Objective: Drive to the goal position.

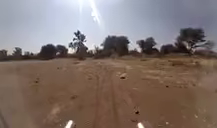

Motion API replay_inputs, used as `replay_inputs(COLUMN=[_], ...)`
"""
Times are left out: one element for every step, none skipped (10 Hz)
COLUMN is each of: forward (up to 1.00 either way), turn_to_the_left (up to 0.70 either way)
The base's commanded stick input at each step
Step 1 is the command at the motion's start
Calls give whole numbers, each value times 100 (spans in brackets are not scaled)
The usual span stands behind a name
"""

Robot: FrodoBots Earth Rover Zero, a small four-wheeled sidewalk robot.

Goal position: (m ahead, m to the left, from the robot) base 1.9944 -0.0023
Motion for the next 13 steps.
replay_inputs(forward=[50, 50, 50, 50, 50, 50, 50, 50, 50, 50, 50, 50, 50], turn_to_the_left=[0, 0, 0, 0, 0, 0, 0, 0, 0, 0, 0, 0, 0])
